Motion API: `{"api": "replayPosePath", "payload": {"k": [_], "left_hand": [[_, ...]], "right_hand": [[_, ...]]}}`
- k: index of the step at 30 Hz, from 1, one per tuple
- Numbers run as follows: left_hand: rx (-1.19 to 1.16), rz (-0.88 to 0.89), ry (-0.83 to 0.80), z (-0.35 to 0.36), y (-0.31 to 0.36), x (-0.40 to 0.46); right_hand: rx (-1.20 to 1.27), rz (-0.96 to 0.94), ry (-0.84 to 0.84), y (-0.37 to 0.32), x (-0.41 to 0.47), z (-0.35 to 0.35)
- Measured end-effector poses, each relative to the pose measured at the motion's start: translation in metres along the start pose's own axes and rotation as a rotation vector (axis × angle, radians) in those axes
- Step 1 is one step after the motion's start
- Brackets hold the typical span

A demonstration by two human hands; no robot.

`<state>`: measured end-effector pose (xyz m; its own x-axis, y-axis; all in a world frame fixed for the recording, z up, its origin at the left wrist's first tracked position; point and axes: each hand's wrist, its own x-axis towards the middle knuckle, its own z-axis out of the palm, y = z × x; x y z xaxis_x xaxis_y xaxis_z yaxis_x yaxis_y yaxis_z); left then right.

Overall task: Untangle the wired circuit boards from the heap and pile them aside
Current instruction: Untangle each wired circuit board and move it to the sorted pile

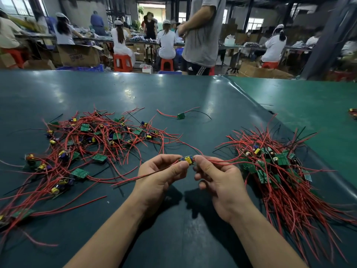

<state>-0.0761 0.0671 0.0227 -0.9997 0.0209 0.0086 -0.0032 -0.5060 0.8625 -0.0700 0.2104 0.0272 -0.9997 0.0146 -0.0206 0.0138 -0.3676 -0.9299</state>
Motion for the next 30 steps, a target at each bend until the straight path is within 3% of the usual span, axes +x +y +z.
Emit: {"api": "replayPosePath", "payload": {"k": [5,9,11,14,30], "left_hand": [[-0.233,-0.066,-0.008,-0.002,0.006,0.002],[-0.292,-0.193,-0.023,-0.003,0.013,0.004],[-0.213,-0.232,-0.050,-0.002,0.013,0.004],[0.012,-0.203,-0.124,0.000,0.007,0.000],[0.292,-0.209,-0.298,0.000,0.002,-0.010]], "right_hand": [[-0.133,-0.032,-0.154,-0.005,-0.005,0.000],[-0.266,-0.020,-0.087,-0.003,-0.005,0.002],[-0.226,0.004,-0.030,-0.005,-0.003,0.001],[-0.199,0.042,-0.085,-0.006,-0.005,0.001],[-0.195,0.035,-0.182,-0.006,-0.002,-0.007]]}}
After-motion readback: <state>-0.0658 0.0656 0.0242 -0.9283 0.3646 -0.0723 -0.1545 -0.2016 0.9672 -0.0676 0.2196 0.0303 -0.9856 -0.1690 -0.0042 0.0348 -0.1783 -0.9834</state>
